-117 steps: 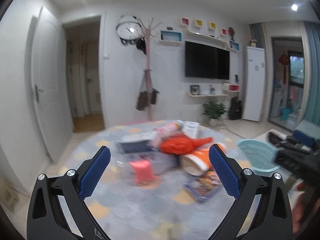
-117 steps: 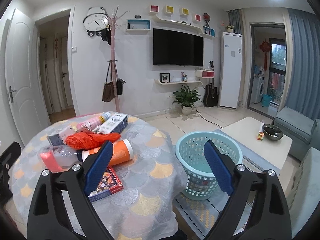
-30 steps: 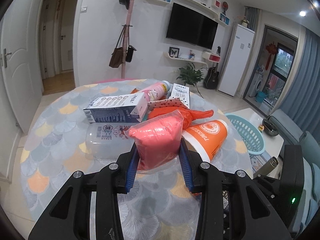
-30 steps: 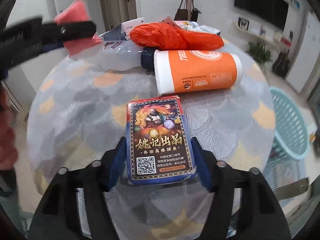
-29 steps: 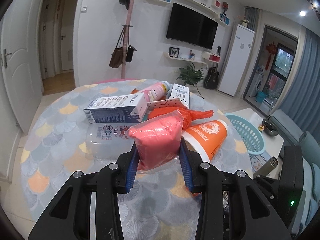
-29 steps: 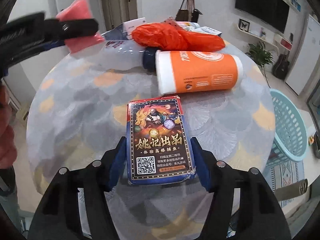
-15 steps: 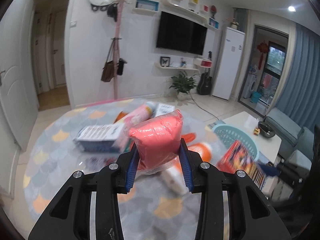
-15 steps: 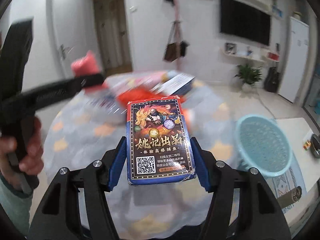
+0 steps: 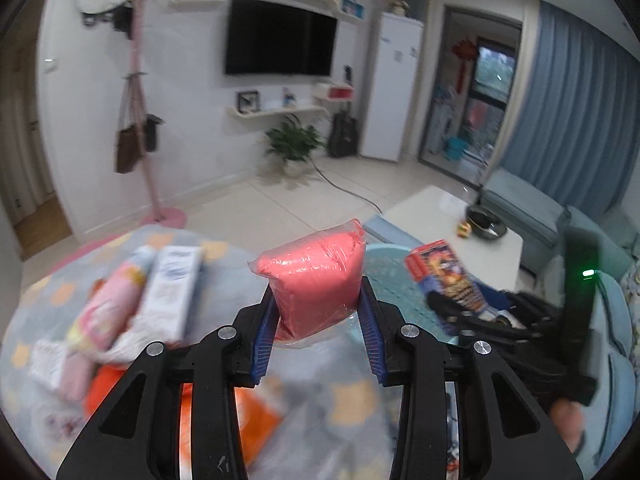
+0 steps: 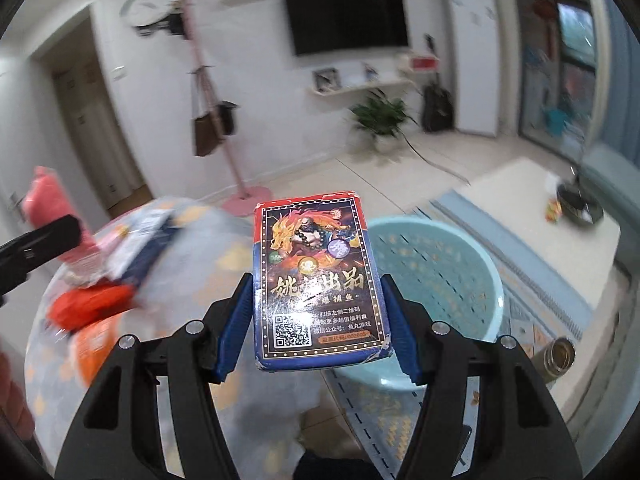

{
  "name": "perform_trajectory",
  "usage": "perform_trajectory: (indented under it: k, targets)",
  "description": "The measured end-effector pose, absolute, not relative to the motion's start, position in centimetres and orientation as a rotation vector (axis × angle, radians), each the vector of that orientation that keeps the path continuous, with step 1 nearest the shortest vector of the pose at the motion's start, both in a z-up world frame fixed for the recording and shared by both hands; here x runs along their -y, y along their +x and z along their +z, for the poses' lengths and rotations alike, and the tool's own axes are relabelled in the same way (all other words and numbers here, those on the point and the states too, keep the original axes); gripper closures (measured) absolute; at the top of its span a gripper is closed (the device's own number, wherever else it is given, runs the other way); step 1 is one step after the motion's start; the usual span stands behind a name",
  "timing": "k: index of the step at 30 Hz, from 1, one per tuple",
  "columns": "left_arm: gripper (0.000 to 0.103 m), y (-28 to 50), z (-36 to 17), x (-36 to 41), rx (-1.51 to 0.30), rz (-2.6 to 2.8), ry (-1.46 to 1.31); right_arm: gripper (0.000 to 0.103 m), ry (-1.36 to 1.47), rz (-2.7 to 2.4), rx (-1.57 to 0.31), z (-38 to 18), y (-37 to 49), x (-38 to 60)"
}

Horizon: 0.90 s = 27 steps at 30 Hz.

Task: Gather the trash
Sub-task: 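Carry the pink packet and card box into the blue basket, opening both tools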

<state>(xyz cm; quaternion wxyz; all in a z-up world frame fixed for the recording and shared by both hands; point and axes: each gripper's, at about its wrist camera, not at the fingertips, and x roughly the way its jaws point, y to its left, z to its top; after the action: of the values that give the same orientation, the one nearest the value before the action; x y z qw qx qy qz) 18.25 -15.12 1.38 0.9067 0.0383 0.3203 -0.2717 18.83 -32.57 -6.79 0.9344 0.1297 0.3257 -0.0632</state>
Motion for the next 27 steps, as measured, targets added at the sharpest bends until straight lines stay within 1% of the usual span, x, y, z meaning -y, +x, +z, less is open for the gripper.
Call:
perform_trajectory:
  k: [3, 8, 12, 16, 17, 19, 27]
  targets:
    - [0.066, 20.7, 0.1, 18.9, -0.719, -0.595, 0.092, 0.044, 0.331, -0.185, -0.723, -9.5, 21.1, 35.7]
    - [0.066, 24.4, -3.9, 24.1, -0.841, -0.635, 0.116, 0.044, 0.417, -0.243, -0.823, -14.3, 24.3, 39.1]
    - [0.066, 26.4, -7.5, 27.2, -0.934, -0.656, 0.146, 0.043, 0.467, -0.270, -0.904, -17.7, 24.8, 41.0]
    - [0.066, 27.3, -10.1, 29.2, -1.006, -0.680, 0.167, 0.042, 0.494, -0.289, -0.926, -19.2, 24.4, 42.5]
    - [0.064, 27.4, -10.4, 29.4, -1.008, -0.681, 0.169, 0.042, 0.500, -0.292, -0.926, -19.3, 24.2, 42.9]
    - [0.048, 27.7, -10.5, 29.7, -1.006, -0.683, 0.171, 0.041, 0.517, -0.304, -0.922, -19.4, 23.8, 43.6]
    - [0.046, 25.5, -7.8, 28.1, -0.912, -0.687, 0.152, 0.041, 0.521, -0.309, -0.863, -17.3, 21.5, 43.8]
